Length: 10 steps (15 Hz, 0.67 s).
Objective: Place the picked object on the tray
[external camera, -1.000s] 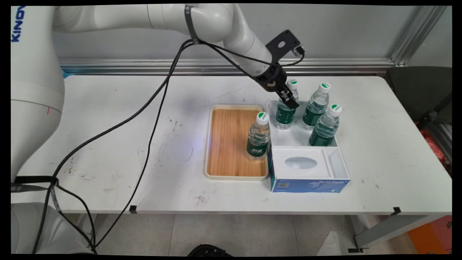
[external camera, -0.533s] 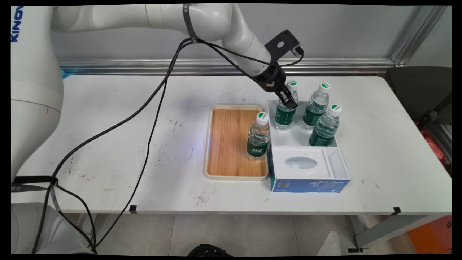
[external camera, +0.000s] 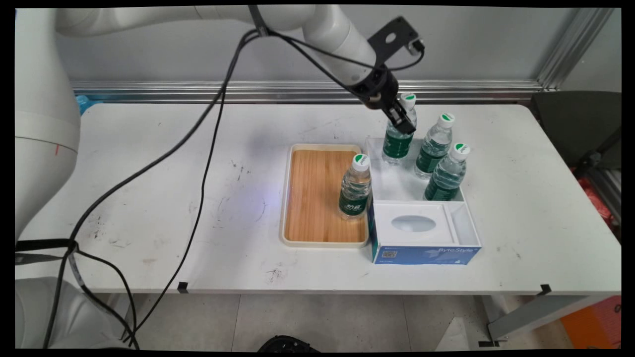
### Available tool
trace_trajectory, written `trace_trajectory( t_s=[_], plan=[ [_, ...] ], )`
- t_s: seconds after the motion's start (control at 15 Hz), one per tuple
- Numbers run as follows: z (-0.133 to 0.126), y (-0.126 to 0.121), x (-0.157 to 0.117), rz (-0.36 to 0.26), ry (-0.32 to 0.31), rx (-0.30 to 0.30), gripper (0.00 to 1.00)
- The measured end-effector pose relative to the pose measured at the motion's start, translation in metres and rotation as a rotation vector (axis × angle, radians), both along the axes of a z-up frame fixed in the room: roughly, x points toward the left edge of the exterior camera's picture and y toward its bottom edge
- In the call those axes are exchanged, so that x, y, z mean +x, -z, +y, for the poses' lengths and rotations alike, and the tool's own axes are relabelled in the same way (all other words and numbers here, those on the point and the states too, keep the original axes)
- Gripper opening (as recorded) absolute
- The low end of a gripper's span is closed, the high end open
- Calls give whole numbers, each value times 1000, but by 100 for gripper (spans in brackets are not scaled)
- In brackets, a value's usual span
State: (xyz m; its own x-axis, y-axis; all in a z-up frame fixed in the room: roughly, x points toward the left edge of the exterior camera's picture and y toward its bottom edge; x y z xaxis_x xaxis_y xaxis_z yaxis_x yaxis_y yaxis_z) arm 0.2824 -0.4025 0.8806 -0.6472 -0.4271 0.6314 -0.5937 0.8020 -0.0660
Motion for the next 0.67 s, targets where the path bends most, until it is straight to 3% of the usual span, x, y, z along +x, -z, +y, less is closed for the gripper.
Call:
trace_trajectory(
  t_s=[0.67],
  plan=[
    [49, -66, 32, -47, -29, 1, 0]
  ],
)
